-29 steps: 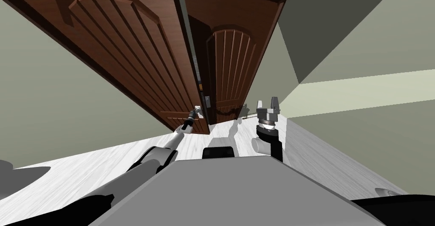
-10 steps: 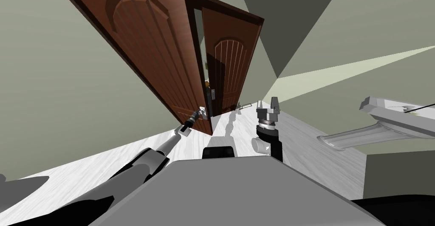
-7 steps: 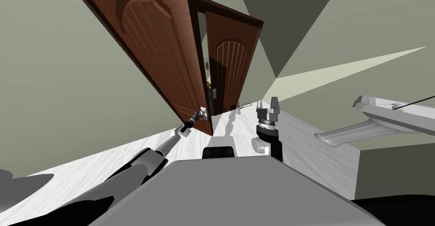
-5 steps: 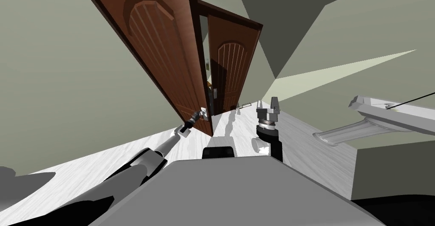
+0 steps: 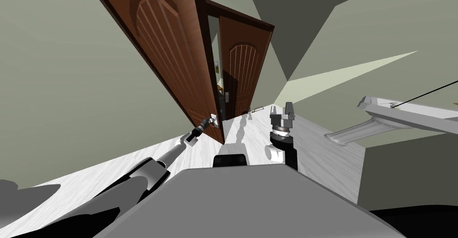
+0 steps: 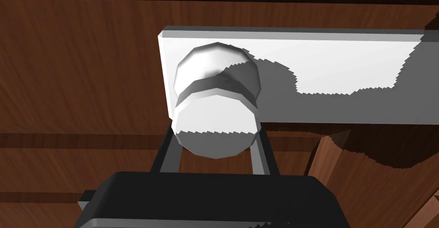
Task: Pull the door open
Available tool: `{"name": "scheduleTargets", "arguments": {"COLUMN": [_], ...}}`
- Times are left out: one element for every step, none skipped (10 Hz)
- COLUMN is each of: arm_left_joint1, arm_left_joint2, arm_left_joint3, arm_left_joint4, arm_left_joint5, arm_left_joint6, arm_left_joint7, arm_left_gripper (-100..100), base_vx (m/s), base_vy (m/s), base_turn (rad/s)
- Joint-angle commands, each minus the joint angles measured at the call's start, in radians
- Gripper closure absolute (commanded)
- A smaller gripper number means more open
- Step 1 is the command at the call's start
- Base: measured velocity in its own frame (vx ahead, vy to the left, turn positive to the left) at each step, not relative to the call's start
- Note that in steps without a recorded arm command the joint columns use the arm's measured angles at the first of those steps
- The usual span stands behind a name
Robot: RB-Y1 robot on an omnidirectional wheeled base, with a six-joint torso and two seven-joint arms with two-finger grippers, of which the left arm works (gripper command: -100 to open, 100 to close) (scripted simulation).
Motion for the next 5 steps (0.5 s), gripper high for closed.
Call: {"name": "scheduleTargets", "arguments": {"arm_left_joint1": [0.009,0.013,0.016,0.022,0.025], "arm_left_joint2": [0.015,0.024,0.033,0.049,0.056], "arm_left_joint3": [-0.026,-0.035,-0.044,-0.058,-0.065], "arm_left_joint4": [-0.007,-0.01,-0.014,-0.02,-0.023], "arm_left_joint5": [-0.005,-0.006,-0.007,-0.008,-0.009], "arm_left_joint6": [-0.033,-0.046,-0.057,-0.077,-0.085], "arm_left_joint7": [0.019,0.027,0.034,0.047,0.052], "arm_left_gripper": [100,100,100,100,100], "base_vx": [-0.127,-0.092,-0.07,-0.092,-0.084], "base_vy": [0.154,0.117,0.098,0.113,0.106], "base_turn": [-0.055,-0.038,-0.038,-0.042,-0.044]}}
